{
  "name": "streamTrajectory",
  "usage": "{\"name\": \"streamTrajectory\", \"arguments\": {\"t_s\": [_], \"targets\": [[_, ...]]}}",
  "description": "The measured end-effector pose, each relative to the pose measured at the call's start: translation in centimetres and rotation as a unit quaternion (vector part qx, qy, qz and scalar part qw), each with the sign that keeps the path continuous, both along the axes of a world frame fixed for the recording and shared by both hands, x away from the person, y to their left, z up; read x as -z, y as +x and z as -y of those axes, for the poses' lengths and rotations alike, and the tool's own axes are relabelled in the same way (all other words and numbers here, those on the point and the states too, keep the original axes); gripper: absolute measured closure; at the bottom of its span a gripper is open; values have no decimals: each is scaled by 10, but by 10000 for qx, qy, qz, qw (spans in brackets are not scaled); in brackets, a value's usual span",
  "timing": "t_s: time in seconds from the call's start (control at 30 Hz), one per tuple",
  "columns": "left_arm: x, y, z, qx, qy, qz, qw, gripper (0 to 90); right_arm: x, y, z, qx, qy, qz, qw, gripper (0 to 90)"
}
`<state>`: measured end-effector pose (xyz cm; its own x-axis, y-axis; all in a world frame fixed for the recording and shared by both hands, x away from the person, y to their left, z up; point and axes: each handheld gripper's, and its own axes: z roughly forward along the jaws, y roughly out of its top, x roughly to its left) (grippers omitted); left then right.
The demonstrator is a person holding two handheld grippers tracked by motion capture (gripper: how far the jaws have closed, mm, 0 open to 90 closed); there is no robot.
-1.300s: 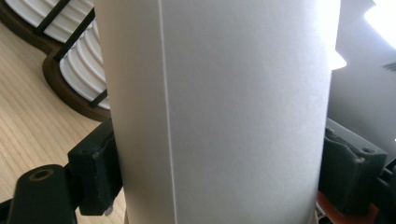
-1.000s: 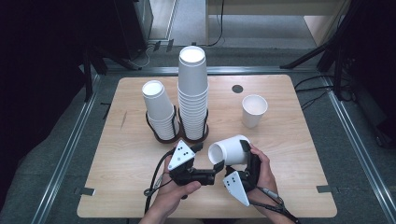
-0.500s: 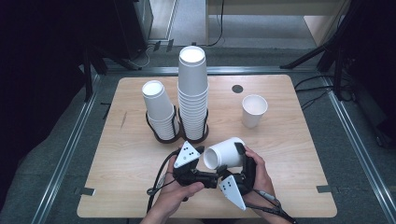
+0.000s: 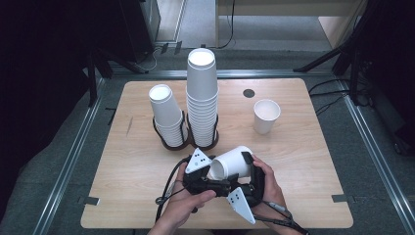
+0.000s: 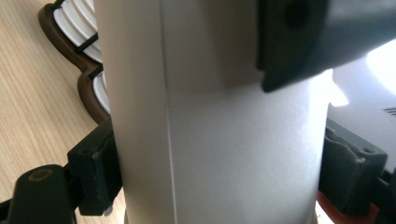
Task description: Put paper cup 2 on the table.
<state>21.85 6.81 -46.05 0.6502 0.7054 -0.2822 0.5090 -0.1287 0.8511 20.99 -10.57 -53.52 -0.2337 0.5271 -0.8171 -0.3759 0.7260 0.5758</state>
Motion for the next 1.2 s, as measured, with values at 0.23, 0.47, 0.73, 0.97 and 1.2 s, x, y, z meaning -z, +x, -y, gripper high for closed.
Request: {"name": "streamTrajectory", "arguments": {"t_s": [0.23,0.47,0.73,0.97,1.2], "targets": [[-1,-1,1,-48,34,-41,10000,135,0,-1,-1,-49,-4,-13,10000,145],[-1,-3,1,-20,46,29,10000,198,1,-1,-1,-62,0,-9,10000,140],[-1,-3,-1,22,16,68,10000,220,0,-1,-2,-65,23,-50,10000,114],[-1,-4,-1,15,49,164,9999,226,-3,0,1,-68,143,-263,9995,37],[-1,-3,-4,-88,-29,232,9997,225,-7,0,4,-116,317,-301,9990,0]]}}
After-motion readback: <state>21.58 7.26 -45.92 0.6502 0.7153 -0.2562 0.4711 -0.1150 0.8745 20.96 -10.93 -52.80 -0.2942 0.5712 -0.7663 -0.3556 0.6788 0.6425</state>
